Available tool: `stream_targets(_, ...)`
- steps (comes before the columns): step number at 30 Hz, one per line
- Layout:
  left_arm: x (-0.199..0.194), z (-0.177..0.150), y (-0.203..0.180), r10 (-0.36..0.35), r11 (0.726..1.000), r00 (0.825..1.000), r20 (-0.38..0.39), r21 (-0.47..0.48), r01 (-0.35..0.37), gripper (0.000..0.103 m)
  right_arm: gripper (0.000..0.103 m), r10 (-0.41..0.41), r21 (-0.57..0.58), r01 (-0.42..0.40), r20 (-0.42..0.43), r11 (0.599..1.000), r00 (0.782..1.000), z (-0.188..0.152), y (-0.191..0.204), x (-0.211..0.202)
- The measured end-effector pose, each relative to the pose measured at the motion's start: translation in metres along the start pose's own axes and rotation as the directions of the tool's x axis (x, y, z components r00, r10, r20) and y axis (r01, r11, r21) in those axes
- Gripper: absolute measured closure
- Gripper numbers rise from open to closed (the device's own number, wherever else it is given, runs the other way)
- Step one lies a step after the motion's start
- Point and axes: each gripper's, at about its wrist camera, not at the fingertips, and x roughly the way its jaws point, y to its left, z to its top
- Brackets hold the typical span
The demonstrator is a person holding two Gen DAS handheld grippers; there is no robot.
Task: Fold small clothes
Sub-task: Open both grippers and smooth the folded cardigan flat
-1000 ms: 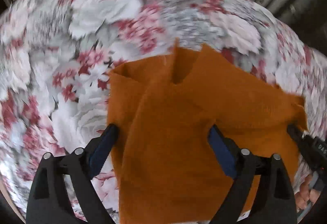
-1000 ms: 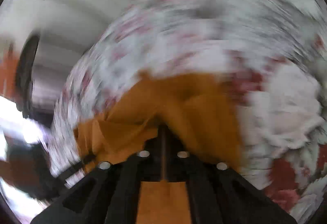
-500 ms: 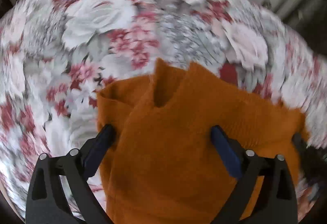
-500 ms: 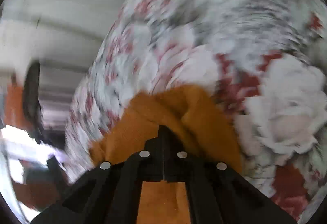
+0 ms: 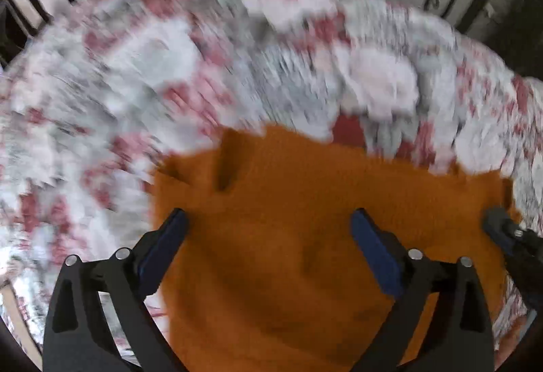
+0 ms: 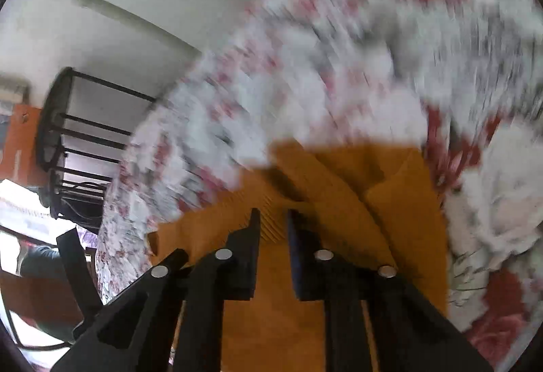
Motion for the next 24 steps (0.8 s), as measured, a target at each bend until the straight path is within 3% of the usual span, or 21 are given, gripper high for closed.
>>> stream_targets(2, -0.021, 0.004, 0.002, -0.062, 0.998, 0.996, 0.065, 0.015, 0.061, 0.009, 0.075, 0.015, -0.051, -0.014, 0.025, 0.999, 1.000, 0.002, 0.013, -0.017)
stream_targets(4, -0.021, 0.004, 0.001, -0.026, 0.999, 0.998, 0.062, 0.037, 0.024, 0.007, 0.072, 0.017, -0.066, -0.017, -0.008, 0.998, 1.000, -0.001, 0.016, -0.015)
stream_targets(6, 0.007, 0.002, 0.004, 0.055, 0.997, 0.997, -0.058, 0.061, -0.051, 0.005, 0.071, -0.035, -0.078, 0.030, -0.060, 0.997, 0.998, -0.006, 0.009, -0.006)
stream_targets(7, 0.024, -0.004, 0.007, 0.065, 0.997, 0.989, -0.134, 0.058, -0.058, 0.004, 0.077, -0.082, -0.071, 0.075, -0.101, 0.995, 0.991, -0.008, 0.001, 0.007)
stream_targets(8, 0.032, -0.008, 0.014, 0.027, 1.000, 0.987, -0.156, 0.013, -0.025, 0.004, 0.082, -0.097, -0.024, 0.095, -0.137, 0.995, 0.986, -0.011, -0.015, 0.014)
stream_targets(9, 0.029, -0.008, 0.018, 0.016, 1.000, 0.988, -0.153, -0.008, -0.018, 0.004, 0.089, -0.084, 0.021, 0.087, -0.135, 0.996, 0.987, -0.013, -0.019, 0.016)
stream_targets(10, 0.024, -0.005, 0.017, 0.020, 1.000, 0.988, -0.156, -0.008, -0.022, 0.004, 0.088, -0.074, 0.055, 0.081, -0.132, 0.995, 0.988, -0.012, -0.022, 0.011)
stream_targets(14, -0.018, -0.003, 0.010, 0.033, 0.999, 0.997, -0.064, 0.035, -0.031, 0.005, 0.076, -0.064, -0.009, 0.063, -0.066, 0.998, 0.996, -0.009, 0.005, -0.027)
stream_targets(18, -0.028, -0.036, 0.014, -0.030, 0.998, 0.992, -0.123, 0.056, 0.037, 0.005, 0.072, -0.079, -0.101, 0.069, -0.101, 0.993, 0.992, -0.041, 0.022, -0.037)
stream_targets(21, -0.011, -0.067, 0.012, 0.041, 0.990, 0.983, -0.178, 0.137, -0.016, 0.004, 0.072, -0.146, -0.120, 0.124, -0.195, 0.985, 0.970, -0.069, 0.010, -0.013)
stream_targets(23, 0.004, -0.078, 0.012, 0.082, 0.986, 0.977, -0.195, 0.157, -0.052, 0.004, 0.080, -0.167, -0.070, 0.155, -0.241, 0.985, 0.956, -0.081, -0.014, 0.001)
stream_targets(24, 0.001, -0.080, 0.015, 0.080, 0.990, 0.977, -0.198, 0.129, -0.055, 0.004, 0.090, -0.172, -0.041, 0.167, -0.238, 0.985, 0.956, -0.083, -0.018, 0.003)
